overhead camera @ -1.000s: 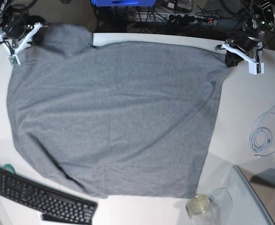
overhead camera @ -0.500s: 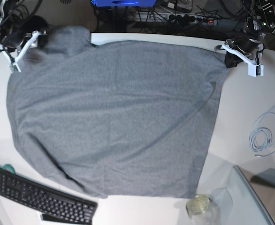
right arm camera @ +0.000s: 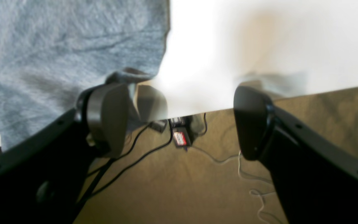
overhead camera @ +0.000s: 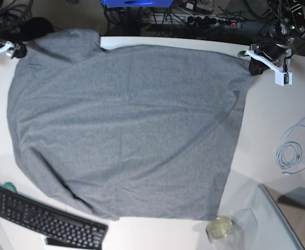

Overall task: Layout the t-shirt on the table in an organized manner, then fold the t-shirt properly
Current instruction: 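Hold the corners and tug them outward with both grippers to smooth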

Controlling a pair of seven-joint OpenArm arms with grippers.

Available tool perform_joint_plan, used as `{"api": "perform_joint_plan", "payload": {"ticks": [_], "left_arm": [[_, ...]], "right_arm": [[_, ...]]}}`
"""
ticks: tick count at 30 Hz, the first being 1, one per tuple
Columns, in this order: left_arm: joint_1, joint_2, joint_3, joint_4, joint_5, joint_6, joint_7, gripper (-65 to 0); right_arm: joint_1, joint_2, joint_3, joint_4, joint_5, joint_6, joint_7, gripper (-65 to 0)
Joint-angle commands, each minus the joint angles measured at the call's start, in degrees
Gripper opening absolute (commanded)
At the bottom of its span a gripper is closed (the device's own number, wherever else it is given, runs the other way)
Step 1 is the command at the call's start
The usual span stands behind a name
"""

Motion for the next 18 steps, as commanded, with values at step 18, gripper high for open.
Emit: {"api": "perform_joint_plan", "payload": {"ticks": [18], "left_arm": [[-0.2,-0.7,-0.4,-1.1,-0.5,0.0,-1.0,-65.0]], "right_arm": [[-1.6,6.2,-0.3,-9.1,25.7,0.3,-12.5,-15.5]]}}
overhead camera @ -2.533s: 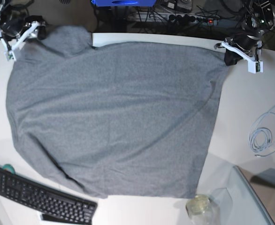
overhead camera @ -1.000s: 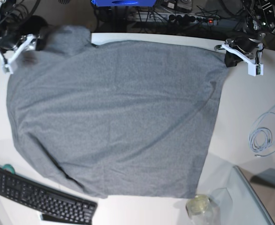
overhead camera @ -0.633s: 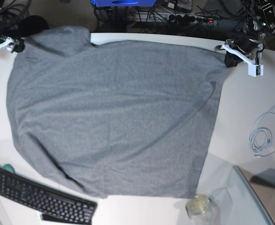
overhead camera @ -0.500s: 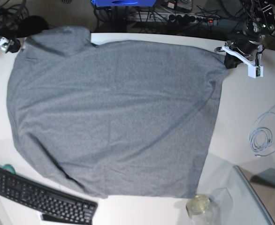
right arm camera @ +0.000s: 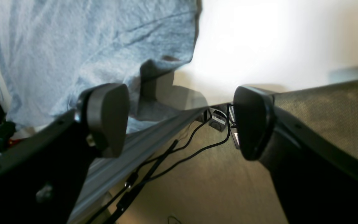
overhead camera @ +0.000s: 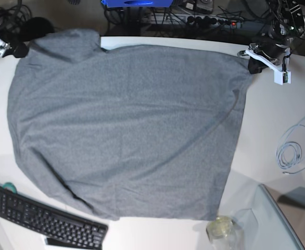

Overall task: Layout the t-shirt on the table in an organized manner, then fold the t-shirt properly
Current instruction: 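Hold the corners and tug them outward with both grippers to smooth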

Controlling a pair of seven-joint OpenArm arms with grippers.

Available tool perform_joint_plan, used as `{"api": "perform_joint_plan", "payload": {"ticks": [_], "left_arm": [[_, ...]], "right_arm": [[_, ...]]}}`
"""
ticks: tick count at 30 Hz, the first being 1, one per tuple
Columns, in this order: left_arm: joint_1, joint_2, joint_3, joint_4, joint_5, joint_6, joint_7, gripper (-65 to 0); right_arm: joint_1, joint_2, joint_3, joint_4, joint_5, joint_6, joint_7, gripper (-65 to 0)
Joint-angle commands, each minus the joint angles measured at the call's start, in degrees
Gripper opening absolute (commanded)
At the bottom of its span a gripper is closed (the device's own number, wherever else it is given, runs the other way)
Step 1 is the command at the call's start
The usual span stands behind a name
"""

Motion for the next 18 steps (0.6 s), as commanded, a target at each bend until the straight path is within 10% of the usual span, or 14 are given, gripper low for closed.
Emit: {"api": "perform_joint_plan", "payload": {"ticks": [1,18], "left_arm": [[0.2,-0.7,-0.3,0.8,-0.6,0.0,-1.0,-65.0],[0.2,-0.7,-0.3,0.8,-0.6,0.0,-1.0,-65.0]], "right_arm": [[-0.3,0.9,-0.9,0.9,0.8,0.3,-0.6,-15.5],[-0.1,-2.1,-6.1,3.6,1.1,0.3,-2.9,-16.1]]}}
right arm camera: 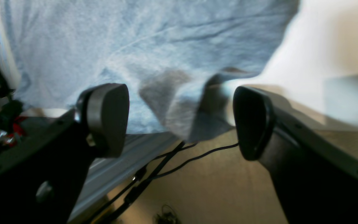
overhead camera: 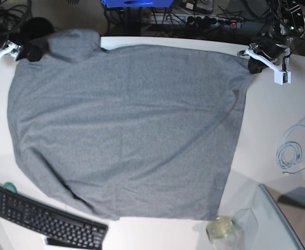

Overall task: Layout the t-shirt on the table in an organized manner, then fold the t-shirt properly
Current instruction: 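Hold the corners and tug them outward with both grippers to smooth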

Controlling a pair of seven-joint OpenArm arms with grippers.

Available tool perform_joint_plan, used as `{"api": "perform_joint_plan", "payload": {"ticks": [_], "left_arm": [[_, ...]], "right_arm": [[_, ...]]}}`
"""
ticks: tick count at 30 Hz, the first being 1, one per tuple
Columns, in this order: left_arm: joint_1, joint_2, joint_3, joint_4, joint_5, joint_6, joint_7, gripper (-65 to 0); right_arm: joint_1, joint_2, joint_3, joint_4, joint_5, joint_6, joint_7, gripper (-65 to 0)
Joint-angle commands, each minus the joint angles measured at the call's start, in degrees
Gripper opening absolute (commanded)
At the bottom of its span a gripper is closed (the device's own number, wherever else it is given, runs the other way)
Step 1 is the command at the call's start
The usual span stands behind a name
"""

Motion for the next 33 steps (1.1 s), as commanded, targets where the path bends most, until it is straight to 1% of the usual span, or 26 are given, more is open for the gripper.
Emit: {"api": "perform_joint_plan", "payload": {"ticks": [1,3,7,8,9,14,17,18,20,22,28,33], "left_arm": [[0.2,-0.7,-0.3,0.8,-0.6,0.0,-1.0,-65.0],[0.2,-0.7,-0.3,0.8,-0.6,0.0,-1.0,-65.0],[0.2,-0.7,-0.3,0.8,-0.6,0.0,-1.0,-65.0],[0.2,-0.7,-0.3,0.8,-0.6,0.0,-1.0,-65.0],[0.2,-0.7,-0.3,0.8,-0.6,0.0,-1.0,-65.0],[0.2,-0.7,-0.3,0.8,-0.6,0.0,-1.0,-65.0],[0.3,-0.7,-0.3,0.8,-0.6,0.0,-1.0,-65.0],[0.5,-0.7,-0.3,1.1,-0.6,0.0,-1.0,-65.0],[0.8,-0.7,-0.3,1.3,-0.6,0.0,-1.0,-65.0],[0.9,-0.7,-0.3,2.1,-0.6,0.0,-0.9,-65.0],[2.2,-0.6,-0.4,7.9,-1.1,0.0,1.8,-65.0],[2.9,-0.5,-0.4,9.9,-1.1,0.0,2.3,-65.0]], "right_arm": [[-0.3,0.2,0.1,0.6,-0.3,0.3,-1.5,-16.1],[-0.3,-0.2,0.1,0.7,0.8,0.3,-2.0,-16.1],[-0.5,-0.4,0.1,3.7,1.0,0.3,-2.3,-16.5],[-0.5,-0.4,0.1,4.2,1.0,0.3,-2.3,-18.3],[-0.5,-0.4,0.1,4.4,1.1,0.3,-2.3,-21.8],[-0.5,-0.4,0.2,6.7,1.1,0.3,-2.4,-49.8],[-0.7,-0.5,0.3,9.2,1.1,0.3,-2.8,-63.9],[-0.7,-0.5,0.4,10.1,1.1,0.3,-4.2,-65.0],[-0.6,-0.6,0.6,11.6,1.1,0.3,-6.8,-64.2],[-0.6,-1.5,0.7,13.1,1.1,0.3,-8.0,-64.5],[-1.7,-2.1,0.7,14.8,1.1,0.3,-8.3,-64.5],[-2.9,-1.7,0.7,15.0,1.1,0.3,-8.3,-64.5]]}}
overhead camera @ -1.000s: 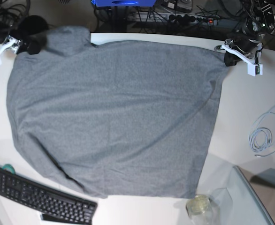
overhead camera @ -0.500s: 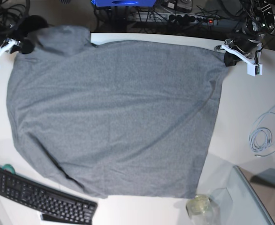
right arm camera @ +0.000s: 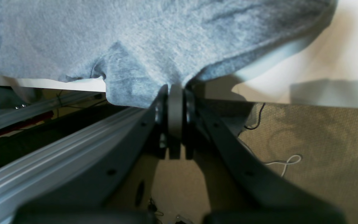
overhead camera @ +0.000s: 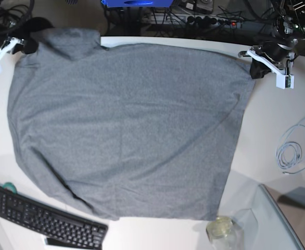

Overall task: Layout the t-shirt on the table in an organized manner, then fold the t-shirt properly
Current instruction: 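Hold the corners and tug them outward with both grippers to smooth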

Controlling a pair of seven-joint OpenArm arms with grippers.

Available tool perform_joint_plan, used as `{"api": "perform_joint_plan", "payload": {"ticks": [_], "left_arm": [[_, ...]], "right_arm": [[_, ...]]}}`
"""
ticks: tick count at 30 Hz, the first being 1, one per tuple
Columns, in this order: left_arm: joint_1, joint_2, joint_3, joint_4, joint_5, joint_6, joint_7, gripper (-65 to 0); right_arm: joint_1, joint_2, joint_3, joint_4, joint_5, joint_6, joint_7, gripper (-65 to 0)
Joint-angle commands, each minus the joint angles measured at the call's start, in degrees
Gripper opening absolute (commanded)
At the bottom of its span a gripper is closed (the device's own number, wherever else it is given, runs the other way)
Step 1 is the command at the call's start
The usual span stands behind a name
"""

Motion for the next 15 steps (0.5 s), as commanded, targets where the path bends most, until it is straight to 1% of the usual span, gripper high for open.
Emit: {"api": "perform_joint_plan", "payload": {"ticks": [1,7,15], "left_arm": [[0.5,-0.6,-0.4,1.0,-0.4,0.0,-0.8,-65.0],[1.3,-0.4,-0.4,1.1,-0.4,0.0,-0.8,-65.0],[1.8,-0.4,-0.4,1.1,-0.4,0.0,-0.8,-65.0]], "right_arm": [[-0.3,1.1,0.3,1.5,1.0,0.3,0.1,-64.5],[-2.0,0.5,0.3,7.8,1.0,0.3,0.1,-64.7],[-2.0,0.5,0.3,6.2,0.7,0.3,0.2,-64.7]]}}
